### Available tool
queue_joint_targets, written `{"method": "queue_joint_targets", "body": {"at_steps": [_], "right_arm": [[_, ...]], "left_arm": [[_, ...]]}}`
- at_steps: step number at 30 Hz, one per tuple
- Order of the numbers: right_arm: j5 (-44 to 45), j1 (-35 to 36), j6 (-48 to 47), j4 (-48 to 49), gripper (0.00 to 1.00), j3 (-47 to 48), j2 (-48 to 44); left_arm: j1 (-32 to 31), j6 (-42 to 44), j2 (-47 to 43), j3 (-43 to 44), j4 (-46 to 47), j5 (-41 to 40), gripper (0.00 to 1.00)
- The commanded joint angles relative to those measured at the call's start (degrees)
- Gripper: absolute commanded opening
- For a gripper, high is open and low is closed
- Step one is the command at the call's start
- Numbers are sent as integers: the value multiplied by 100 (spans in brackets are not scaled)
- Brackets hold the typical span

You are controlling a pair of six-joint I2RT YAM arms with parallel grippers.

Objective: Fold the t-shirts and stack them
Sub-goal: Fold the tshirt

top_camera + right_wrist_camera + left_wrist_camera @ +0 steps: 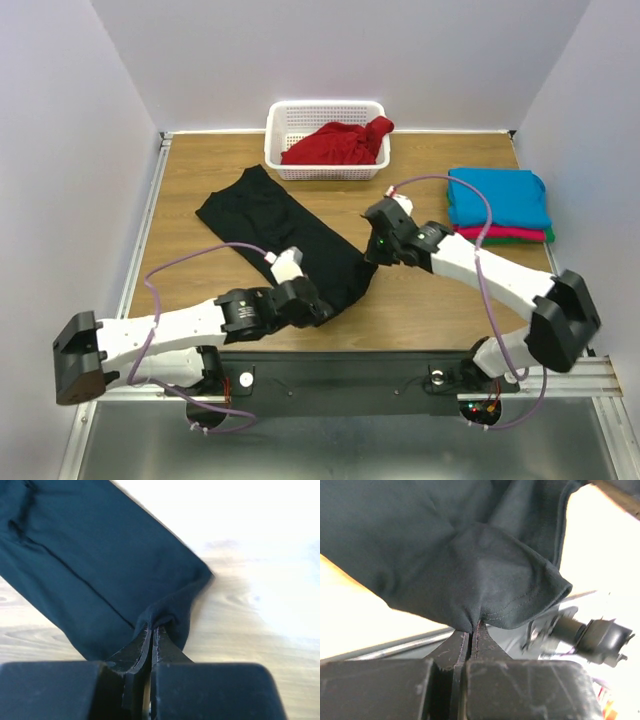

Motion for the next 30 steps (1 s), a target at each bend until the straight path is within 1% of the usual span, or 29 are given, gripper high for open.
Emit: {"method": "queue_joint_targets", "body": {"at_steps": [1,3,9,10,11,13,14,17,21,25,30], "right_arm": [[-72,-29,-443,574,0,953,596],[-125,-29,-575,618,0,1540,1150],[-169,-29,-857,671,0,2869,2555],[-151,-20,-857,671,0,3001,2689],[-116,-29,-866,671,1,3272,2812],[-98,-38,-901,671,0,3494,3146],[-90,-38,-901,671,0,3703,3234],[-81,-64,-936,671,0,3977,3612],[-81,-117,-927,671,0,4372,3990],[103,-117,-989,680,1,4627,4254],[218,-143,-1103,689,0,4909,4570]], "left_arm": [[604,341,-522,-165,-396,-416,0],[954,447,-785,-218,-405,-512,0],[1597,544,-1191,-306,-616,-794,0],[1833,631,-1217,-359,-598,-794,0],[1948,693,-1226,-385,-546,-759,0],[2247,903,-1209,-447,-353,-611,0],[2509,948,-1191,-508,-309,-575,0],[2880,1150,-1086,-587,-115,-443,0],[3512,1527,-788,-693,402,-215,0],[3934,1756,-454,-720,676,-109,0],[4366,2047,-242,-711,1027,-4,0]]}}
